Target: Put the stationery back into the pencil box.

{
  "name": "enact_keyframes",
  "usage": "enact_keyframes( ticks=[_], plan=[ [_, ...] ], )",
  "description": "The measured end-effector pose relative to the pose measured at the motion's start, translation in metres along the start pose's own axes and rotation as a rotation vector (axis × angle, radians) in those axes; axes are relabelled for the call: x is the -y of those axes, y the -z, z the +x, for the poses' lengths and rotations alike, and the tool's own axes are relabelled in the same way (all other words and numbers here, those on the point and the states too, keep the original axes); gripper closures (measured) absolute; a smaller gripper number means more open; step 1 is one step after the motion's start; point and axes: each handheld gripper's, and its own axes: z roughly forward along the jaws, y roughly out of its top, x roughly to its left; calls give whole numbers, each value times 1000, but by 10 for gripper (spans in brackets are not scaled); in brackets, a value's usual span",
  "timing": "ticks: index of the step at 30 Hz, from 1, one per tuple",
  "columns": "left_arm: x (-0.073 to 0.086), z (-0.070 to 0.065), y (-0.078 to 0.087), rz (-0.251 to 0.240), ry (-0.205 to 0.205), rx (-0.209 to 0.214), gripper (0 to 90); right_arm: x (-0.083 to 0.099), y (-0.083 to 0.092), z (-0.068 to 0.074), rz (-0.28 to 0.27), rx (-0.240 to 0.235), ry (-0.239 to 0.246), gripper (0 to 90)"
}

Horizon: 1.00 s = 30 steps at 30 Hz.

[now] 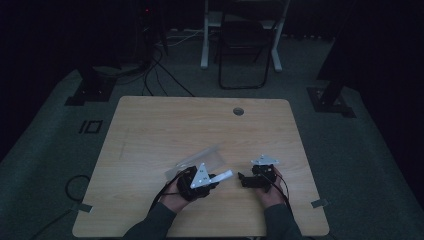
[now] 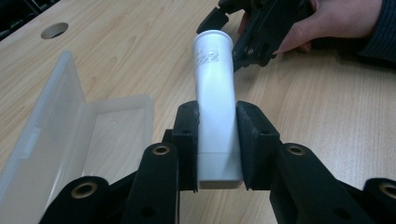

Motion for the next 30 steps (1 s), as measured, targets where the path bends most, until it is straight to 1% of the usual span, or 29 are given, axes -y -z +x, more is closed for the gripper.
enact_keyframes(
  ticks=[8, 14, 18, 30],
  plan=[
    [-1, 2, 1, -1, 3, -11, 710, 0, 0, 0, 0, 0, 0, 124],
    [0, 4, 1, -7, 13, -21, 710, 0, 0, 0, 0, 0, 0, 124],
    [0, 6, 2, 1, 15, -26, 710, 0, 0, 0, 0, 0, 1, 124],
    [2, 11, 3, -2, 30, -43, 710, 0, 0, 0, 0, 0, 1, 124]
  ],
)
